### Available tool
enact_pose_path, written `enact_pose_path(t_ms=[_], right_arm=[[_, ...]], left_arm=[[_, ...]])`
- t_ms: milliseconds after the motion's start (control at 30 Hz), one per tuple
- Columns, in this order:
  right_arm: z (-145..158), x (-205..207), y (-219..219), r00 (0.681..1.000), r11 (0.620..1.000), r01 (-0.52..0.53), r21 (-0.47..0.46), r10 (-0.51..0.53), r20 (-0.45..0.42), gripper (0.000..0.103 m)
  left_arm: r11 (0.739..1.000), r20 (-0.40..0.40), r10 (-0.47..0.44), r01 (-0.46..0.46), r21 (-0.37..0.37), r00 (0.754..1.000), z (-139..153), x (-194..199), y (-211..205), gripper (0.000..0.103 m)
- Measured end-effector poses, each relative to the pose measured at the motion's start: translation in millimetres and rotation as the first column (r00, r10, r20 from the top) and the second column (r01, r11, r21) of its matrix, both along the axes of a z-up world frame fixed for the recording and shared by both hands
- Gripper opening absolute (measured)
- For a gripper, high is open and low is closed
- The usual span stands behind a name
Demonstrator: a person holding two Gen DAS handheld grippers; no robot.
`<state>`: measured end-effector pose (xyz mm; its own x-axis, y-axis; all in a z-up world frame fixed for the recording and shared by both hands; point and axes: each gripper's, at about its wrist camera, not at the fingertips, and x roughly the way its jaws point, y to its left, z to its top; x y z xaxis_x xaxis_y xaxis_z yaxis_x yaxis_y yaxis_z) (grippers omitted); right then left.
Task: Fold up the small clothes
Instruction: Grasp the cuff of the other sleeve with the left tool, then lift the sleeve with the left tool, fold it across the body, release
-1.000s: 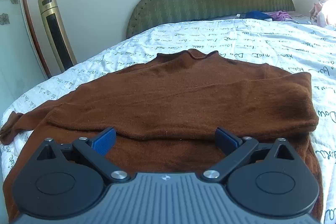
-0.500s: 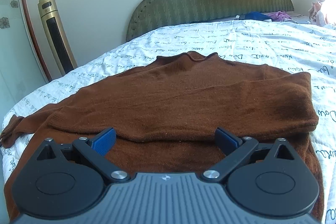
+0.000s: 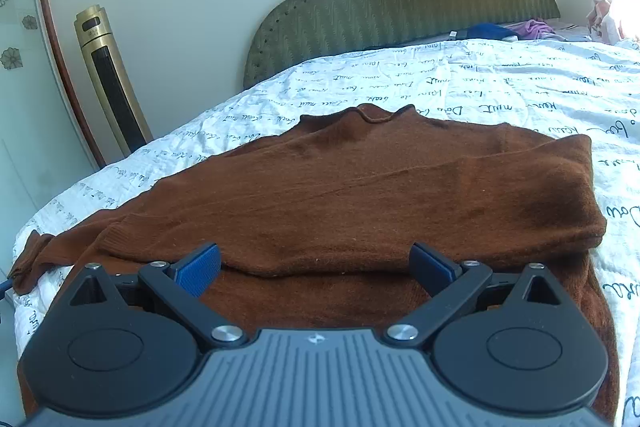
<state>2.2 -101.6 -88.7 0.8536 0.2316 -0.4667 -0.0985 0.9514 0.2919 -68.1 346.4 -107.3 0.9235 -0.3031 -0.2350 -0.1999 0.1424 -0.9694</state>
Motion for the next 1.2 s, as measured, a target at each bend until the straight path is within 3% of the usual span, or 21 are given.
enact_pose_path(t_ms=[100, 167, 267, 300, 433, 567, 700, 767, 933, 1033, 1200], right_arm=[[0, 0, 0, 1.0, 1.0, -0.001, 0.001, 0.001, 0.001, 0.101], [0, 0, 0, 1.0, 1.0, -0.001, 0.002, 0.001, 0.004, 0.101], [0, 0, -1, 1.0, 1.0, -0.006, 0.009, 0.006, 0.005, 0.101], [0, -1, -1, 1.0, 1.0, -0.009, 0.011, 0.008, 0.008, 0.101], [0, 0, -1, 1.0, 1.0, -0.012, 0.011, 0.012, 0.01, 0.101], [0, 0, -1, 1.0, 1.0, -0.013, 0.009, 0.013, 0.007, 0.101], [0, 0, -1, 1.0, 1.0, -0.011, 0.008, 0.011, 0.005, 0.101], [0, 0, -1, 1.0, 1.0, -0.013, 0.008, 0.013, 0.005, 0.101], [0, 0, 1, 1.0, 1.0, -0.017, -0.004, 0.017, 0.004, 0.101], [0, 1, 1, 1.0, 1.0, -0.017, -0.002, 0.017, -0.002, 0.101], [0, 2, 4, 0.999, 0.999, -0.032, -0.011, 0.032, -0.011, 0.101]], left_arm=[[0.999, 0.03, 0.03, -0.029, -0.04, 0.999, -8, 3, 5, 0.071], [0.997, 0.016, 0.047, -0.046, -0.063, 0.999, -14, 6, 9, 0.056], [0.994, -0.037, 0.05, -0.053, -0.092, 0.998, -23, 12, 14, 0.018], [0.994, -0.054, 0.055, -0.06, -0.096, 0.997, -26, 13, 15, 0.0], [0.99, -0.068, 0.078, -0.085, -0.11, 0.995, -32, 10, 18, 0.002], [0.993, -0.038, 0.06, -0.063, -0.095, 0.997, -17, 9, 25, 0.002], [0.996, -0.004, -0.083, 0.083, 0.037, 0.997, 32, -1, 41, 0.002], [0.974, -0.024, -0.155, 0.157, 0.163, 0.988, 62, -13, 52, 0.002], [0.897, -0.131, -0.221, 0.254, 0.362, 0.966, 101, -55, 75, 0.002], [0.866, -0.181, -0.211, 0.269, 0.421, 0.961, 109, -77, 84, 0.002], [0.848, -0.224, -0.134, 0.228, 0.478, 0.966, 114, -107, 109, 0.002]])
